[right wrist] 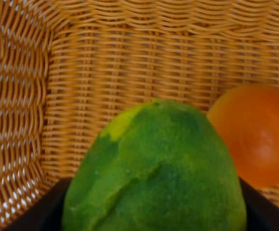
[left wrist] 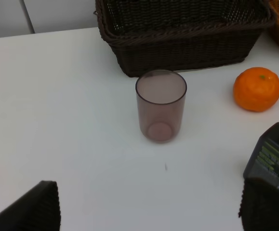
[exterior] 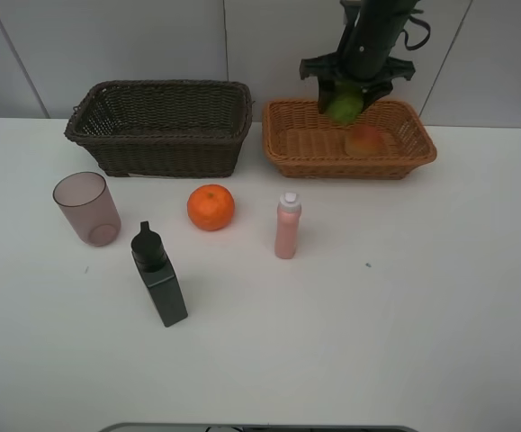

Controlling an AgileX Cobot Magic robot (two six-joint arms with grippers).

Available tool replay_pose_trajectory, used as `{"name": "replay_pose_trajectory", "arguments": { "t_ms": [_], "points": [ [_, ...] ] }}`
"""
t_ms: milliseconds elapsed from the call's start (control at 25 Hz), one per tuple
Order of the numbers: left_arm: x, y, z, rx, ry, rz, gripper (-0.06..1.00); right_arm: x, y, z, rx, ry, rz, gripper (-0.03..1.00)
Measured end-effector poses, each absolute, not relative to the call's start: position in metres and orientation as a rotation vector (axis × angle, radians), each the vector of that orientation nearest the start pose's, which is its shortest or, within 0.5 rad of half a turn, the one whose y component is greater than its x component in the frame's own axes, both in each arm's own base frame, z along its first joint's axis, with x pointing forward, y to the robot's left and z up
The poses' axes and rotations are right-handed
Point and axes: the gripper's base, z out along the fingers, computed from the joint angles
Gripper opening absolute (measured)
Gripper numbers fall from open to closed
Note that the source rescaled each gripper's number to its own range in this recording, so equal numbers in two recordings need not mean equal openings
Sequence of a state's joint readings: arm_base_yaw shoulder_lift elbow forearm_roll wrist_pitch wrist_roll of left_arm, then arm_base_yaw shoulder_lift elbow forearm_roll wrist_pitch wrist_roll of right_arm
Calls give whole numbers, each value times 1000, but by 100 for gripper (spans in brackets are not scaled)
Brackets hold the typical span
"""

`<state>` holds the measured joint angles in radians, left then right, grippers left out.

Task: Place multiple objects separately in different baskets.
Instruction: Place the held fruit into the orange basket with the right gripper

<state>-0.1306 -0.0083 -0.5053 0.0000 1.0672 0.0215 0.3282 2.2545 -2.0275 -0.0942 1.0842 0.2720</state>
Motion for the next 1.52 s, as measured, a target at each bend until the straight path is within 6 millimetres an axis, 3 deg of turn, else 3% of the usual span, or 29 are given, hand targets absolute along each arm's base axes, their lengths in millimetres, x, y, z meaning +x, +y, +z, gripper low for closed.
{"name": "replay_pose_trajectory", "arguments": {
  "t_ms": [200, 520, 800, 880, 1000, 1080, 1320, 1520],
  "points": [
    [-7, 1, 278, 155, 2032, -69, 96, 476, 156, 193, -130, 2785, 27, 43],
    [-7, 1, 278, 155, 2032, -69, 96, 484, 171, 166, -167, 2740, 54, 43],
    [-7, 1, 278, 155, 2032, -69, 96, 485, 176, 162, -179, 2721, 63, 43],
    [-7, 1, 278, 155, 2032, -69, 96, 485, 177, 162, -183, 2715, 67, 51],
    [-7, 1, 278, 155, 2032, -69, 96, 485, 178, 162, -186, 2713, 68, 79],
    [-7, 1, 278, 155, 2032, -69, 96, 485, 178, 162, -186, 2713, 68, 93],
    [-7, 1, 278, 155, 2032, -69, 96, 485, 178, 165, -182, 2708, 72, 100],
    [-7, 1, 278, 155, 2032, -69, 96, 478, 177, 193, -177, 2694, 77, 100]
  ]
}}
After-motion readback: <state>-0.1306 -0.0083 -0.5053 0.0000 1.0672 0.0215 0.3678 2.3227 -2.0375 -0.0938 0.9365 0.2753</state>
